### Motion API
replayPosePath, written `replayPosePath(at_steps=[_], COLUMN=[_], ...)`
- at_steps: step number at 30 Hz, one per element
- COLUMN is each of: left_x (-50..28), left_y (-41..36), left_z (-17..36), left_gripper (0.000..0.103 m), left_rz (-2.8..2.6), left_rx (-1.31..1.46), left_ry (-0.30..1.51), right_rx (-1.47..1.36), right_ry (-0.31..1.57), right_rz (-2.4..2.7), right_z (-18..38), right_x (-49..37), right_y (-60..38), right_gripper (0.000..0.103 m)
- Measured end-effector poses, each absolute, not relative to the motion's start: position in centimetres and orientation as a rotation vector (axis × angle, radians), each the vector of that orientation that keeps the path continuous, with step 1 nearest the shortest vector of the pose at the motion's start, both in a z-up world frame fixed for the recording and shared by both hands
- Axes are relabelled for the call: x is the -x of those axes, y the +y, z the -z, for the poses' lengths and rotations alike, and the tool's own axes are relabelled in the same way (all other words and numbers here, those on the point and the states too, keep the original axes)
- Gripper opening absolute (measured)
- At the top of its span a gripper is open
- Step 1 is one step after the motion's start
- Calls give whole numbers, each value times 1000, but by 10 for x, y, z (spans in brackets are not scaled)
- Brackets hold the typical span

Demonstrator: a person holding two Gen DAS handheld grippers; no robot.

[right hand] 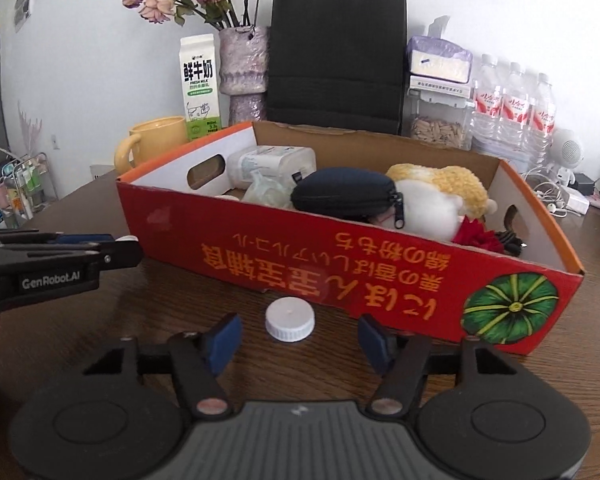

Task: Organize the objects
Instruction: 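Grasp a white cap with the left tool while the right tool grasps another cap, then carry both white caps over the box with both tools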

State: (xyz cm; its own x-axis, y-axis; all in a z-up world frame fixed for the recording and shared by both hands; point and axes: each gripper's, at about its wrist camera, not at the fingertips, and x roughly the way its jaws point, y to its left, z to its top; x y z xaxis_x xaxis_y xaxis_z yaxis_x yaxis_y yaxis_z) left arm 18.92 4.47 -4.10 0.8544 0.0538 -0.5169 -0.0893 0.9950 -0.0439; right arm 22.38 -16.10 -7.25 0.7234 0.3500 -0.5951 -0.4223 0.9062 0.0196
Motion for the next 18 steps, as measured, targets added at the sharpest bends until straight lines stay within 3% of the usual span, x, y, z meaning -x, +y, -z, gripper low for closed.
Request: replayPosePath(at_steps=[7,8,18], left_x=[-185,-184,-174], left_y=[50,50,46], left_z=[38,38,24], left_gripper=[29,29,29], left_rz=[-56,-54,-64], left_rx=[83,83,81], left_ry=[525,522,464], right_rx=[106,102,60], right_ry=[643,642,535], right_rz=[-378,-382,-448], right_z=[75,75,54], right_x=[-230,-230,-206], right_y=[-151,-151,-164], right_gripper=[35,26,27])
